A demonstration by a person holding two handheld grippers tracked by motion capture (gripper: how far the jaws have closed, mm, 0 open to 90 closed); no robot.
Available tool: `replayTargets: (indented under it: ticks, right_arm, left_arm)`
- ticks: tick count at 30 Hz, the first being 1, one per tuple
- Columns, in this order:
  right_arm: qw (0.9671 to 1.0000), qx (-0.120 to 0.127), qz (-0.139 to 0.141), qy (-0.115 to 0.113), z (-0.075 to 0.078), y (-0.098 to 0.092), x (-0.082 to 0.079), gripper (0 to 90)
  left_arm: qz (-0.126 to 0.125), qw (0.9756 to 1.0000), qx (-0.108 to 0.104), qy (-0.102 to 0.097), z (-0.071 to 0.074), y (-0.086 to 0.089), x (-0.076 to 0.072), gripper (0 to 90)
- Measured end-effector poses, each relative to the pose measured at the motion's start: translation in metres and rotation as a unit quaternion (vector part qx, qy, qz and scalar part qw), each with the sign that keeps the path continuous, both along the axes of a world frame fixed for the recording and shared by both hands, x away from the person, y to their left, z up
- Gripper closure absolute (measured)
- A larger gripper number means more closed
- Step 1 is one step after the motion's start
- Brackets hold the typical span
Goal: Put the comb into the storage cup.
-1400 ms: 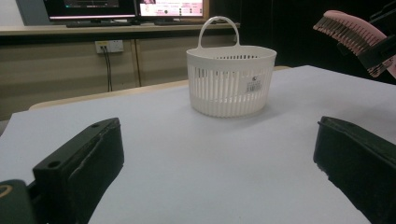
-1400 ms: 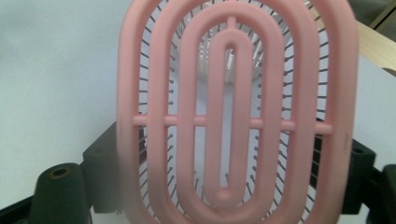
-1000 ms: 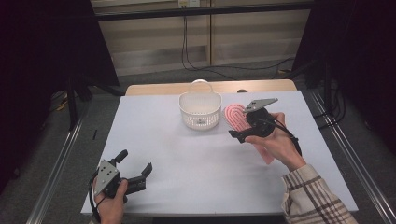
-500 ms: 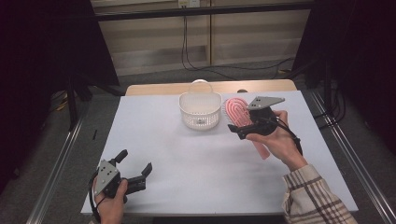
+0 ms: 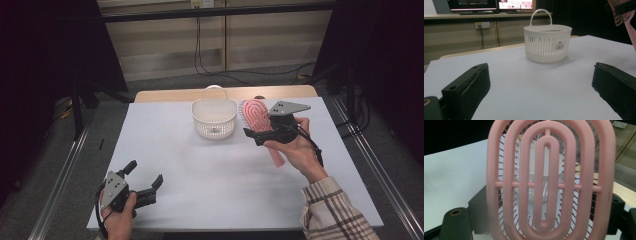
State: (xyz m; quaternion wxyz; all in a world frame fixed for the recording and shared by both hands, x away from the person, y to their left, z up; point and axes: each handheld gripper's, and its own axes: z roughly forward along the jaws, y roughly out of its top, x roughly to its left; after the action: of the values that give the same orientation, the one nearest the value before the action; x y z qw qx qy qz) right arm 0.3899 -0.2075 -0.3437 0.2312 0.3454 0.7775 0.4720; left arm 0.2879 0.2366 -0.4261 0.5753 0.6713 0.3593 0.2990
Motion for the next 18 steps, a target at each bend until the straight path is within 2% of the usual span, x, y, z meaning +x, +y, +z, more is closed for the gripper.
replayTargets:
  ticks: [18]
  right_arm:
    - [0.9987, 0.027, -0.001, -0.043, 0.011, 0.004, 0.003, 19.5]
  left_arm:
    - [0.001, 1.0, 0.0, -0.001, 0.0, 0.0, 0.0, 1.8]
